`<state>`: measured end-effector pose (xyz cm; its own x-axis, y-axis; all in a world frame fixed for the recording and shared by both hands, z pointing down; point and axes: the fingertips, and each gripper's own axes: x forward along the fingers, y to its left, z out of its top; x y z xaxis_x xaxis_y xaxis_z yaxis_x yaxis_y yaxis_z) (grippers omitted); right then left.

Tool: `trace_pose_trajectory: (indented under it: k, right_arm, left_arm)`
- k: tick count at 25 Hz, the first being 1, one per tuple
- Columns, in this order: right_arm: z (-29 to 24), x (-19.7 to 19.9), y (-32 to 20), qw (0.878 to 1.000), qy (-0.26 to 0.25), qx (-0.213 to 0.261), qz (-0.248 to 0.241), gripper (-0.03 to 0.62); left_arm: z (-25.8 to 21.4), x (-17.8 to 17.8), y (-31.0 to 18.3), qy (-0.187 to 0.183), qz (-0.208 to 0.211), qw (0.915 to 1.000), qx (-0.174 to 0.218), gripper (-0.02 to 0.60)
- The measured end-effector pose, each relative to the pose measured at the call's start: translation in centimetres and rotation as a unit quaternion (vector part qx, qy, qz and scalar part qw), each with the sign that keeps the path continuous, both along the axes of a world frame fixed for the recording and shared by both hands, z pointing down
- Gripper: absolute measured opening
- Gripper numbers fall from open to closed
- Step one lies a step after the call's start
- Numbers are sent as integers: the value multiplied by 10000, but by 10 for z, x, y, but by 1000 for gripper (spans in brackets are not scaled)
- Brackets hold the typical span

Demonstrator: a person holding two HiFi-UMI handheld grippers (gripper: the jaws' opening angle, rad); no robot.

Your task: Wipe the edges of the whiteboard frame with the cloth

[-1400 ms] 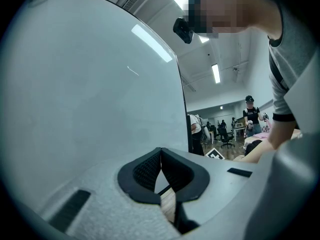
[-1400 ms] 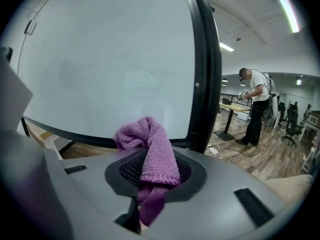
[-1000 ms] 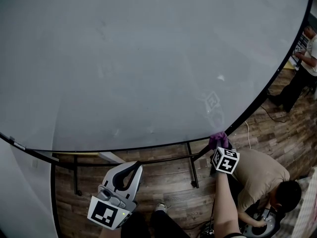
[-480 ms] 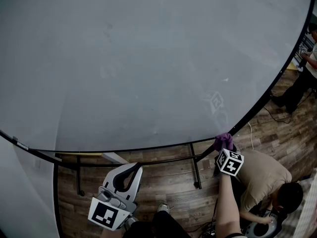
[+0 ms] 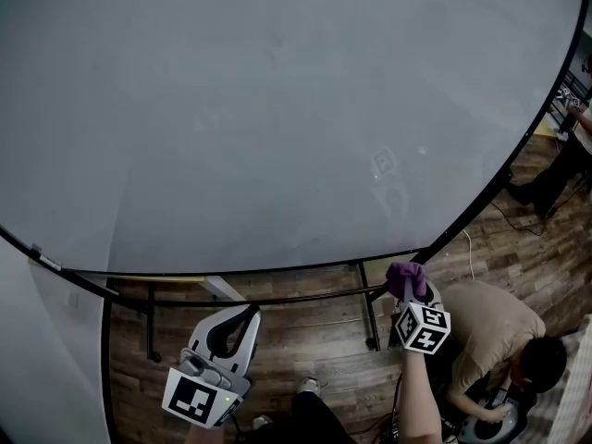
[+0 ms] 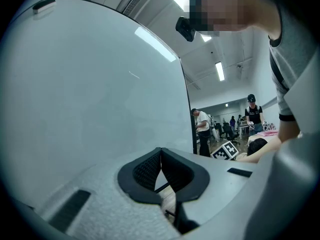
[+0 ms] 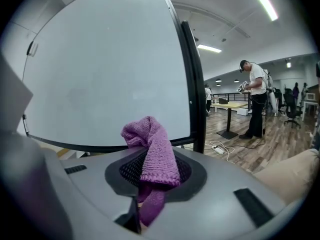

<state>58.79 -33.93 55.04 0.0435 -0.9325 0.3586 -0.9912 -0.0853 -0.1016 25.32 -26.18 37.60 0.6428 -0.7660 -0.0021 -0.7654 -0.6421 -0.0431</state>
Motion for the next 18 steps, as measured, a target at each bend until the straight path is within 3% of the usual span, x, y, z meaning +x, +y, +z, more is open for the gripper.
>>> trace_pose_trajectory:
  k: [18]
  right_arm:
    - [-112, -169, 122, 9870, 215, 921, -1296, 74]
  left_arm:
    - [-34, -98, 99, 149, -280, 9988, 361, 17]
